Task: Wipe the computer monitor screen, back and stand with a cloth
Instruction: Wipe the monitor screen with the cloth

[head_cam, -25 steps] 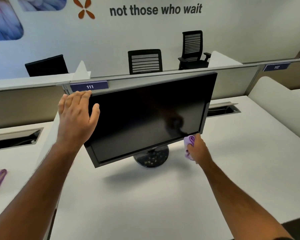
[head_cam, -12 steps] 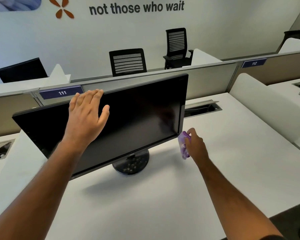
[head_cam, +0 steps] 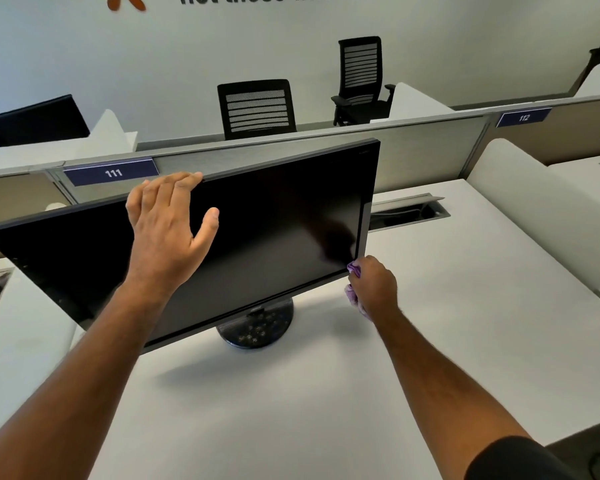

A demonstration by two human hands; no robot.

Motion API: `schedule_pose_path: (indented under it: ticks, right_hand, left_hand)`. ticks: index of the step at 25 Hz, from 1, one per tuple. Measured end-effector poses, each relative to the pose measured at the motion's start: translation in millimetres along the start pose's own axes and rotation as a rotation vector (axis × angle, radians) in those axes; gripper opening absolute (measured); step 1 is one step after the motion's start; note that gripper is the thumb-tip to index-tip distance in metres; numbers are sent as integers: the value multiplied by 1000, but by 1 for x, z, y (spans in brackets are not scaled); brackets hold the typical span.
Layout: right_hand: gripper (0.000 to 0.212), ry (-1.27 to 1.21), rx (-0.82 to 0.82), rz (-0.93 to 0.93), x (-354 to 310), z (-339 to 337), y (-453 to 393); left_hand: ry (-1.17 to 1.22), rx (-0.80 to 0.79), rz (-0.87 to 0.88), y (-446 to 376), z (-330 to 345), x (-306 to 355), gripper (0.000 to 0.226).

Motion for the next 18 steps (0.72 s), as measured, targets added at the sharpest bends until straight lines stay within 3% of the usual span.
schedule_pose_path:
  ticks: [7,18]
  right_hand:
    - [17,192,59,-49,-14,-2,2]
    - [14,300,-117,-167,-66,39,37]
  left_hand:
    - [61,38,17,-4,5,-5,54]
    - [70,60,30,-4,6,-6,52]
Point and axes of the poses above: each hand's wrist, its own y-axis away from the middle knuckle, its own z-axis out of the palm, x = y × z, the point moved 10 cm from there along -y, towards the middle knuckle, and after that the axes turned 10 degrees about y, right-handed, at the moved point
